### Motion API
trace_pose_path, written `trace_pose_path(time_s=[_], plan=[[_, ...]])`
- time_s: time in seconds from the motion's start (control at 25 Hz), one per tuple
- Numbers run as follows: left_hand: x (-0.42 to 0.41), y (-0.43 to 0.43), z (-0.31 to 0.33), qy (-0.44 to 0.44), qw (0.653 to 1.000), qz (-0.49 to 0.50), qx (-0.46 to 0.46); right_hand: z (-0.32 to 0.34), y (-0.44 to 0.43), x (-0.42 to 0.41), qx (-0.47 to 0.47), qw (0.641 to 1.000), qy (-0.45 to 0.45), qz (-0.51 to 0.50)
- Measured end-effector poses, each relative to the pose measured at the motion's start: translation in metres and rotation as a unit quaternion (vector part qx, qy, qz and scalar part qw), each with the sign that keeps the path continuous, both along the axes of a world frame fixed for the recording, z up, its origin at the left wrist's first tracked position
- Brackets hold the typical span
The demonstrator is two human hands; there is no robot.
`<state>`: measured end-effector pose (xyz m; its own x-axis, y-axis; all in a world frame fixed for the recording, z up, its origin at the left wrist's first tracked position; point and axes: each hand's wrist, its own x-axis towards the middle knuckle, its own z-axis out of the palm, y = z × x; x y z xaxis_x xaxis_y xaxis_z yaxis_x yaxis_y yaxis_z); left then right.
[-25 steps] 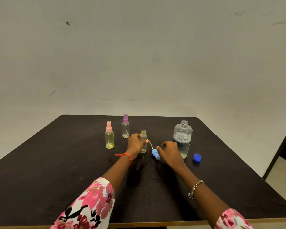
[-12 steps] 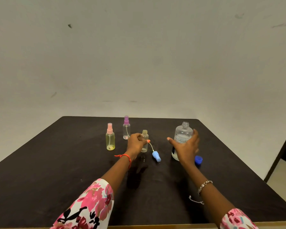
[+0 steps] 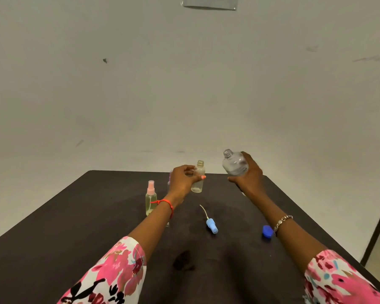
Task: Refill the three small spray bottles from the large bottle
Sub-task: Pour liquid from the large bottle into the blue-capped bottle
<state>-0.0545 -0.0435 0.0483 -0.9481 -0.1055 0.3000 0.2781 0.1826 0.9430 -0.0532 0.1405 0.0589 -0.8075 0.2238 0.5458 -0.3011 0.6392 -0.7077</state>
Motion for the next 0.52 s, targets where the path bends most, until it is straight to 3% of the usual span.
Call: trace_pose_path(time_s=[0.24, 0.52], plan=[[0.004, -0.004, 0.030, 0.038, 0.999, -0.001, 0.012, 0.051, -0.003, -0.003, 0.092, 0.995, 0.041, -0.004], [0.015, -0.005, 0.041, 0.042, 0.999, -0.006, 0.011, 0.065, -0.010, 0.004, 0.179, 0.982, 0.056, -0.011]])
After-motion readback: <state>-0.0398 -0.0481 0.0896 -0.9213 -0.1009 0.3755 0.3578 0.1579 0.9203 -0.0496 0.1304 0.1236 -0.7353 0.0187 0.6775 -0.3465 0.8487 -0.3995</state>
